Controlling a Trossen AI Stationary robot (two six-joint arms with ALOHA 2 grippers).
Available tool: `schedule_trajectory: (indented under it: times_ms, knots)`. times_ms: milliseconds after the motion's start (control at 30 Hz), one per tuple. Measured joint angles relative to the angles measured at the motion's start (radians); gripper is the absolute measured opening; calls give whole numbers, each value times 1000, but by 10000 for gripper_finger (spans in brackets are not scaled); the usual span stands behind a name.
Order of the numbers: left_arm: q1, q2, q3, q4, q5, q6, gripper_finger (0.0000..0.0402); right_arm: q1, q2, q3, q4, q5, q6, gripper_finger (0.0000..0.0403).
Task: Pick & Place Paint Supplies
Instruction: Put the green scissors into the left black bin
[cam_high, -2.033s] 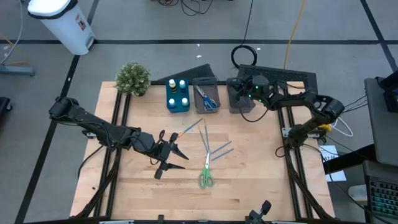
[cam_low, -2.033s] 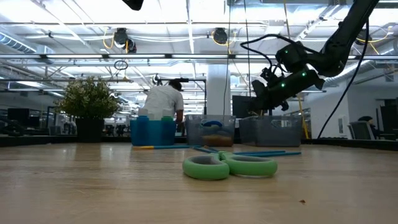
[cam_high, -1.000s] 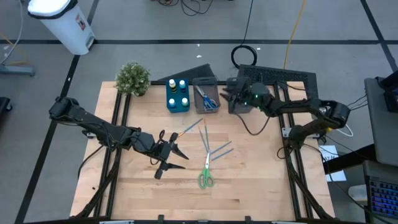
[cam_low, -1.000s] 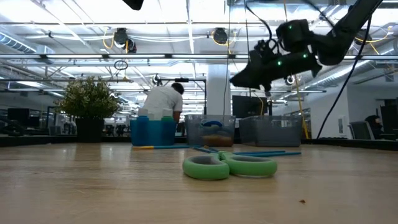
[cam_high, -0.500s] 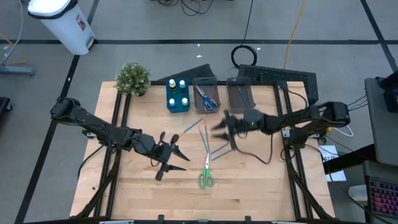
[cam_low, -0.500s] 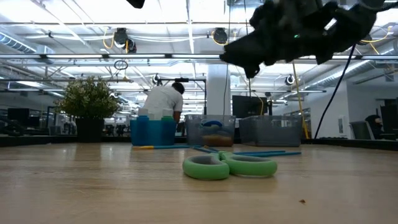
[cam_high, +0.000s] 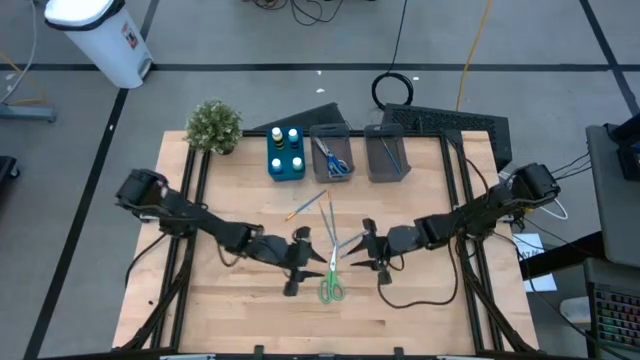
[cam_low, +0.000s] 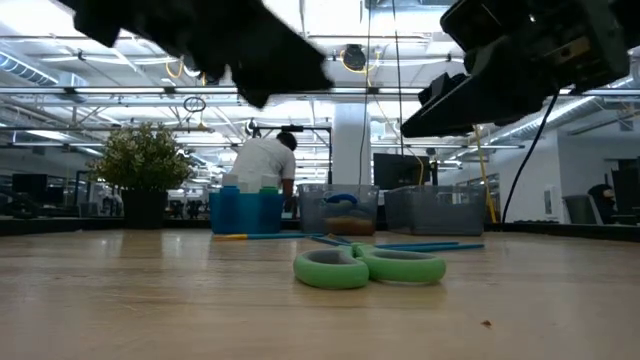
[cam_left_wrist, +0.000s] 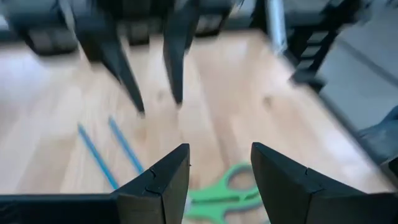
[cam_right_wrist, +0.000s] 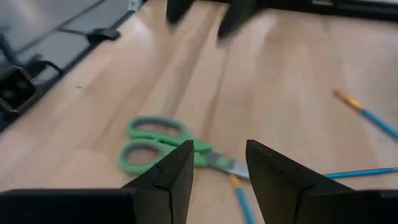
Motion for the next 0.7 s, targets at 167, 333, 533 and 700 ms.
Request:
schedule_trajectory:
  times_ms: [167,333,533,700]
  knots:
    - [-20,152,119,-137,11,13,182,-8,0,0,52,80,3,141]
    - [-55,283,215,-239,45,53,182,-10,0,0,133,76,1,141]
    - [-59,327,244,-273,165,-78,182,-10,0,0,198,76,-3,141]
    - [-61,323,247,-410,101,-219,182,-10,0,0,187,76,37,141]
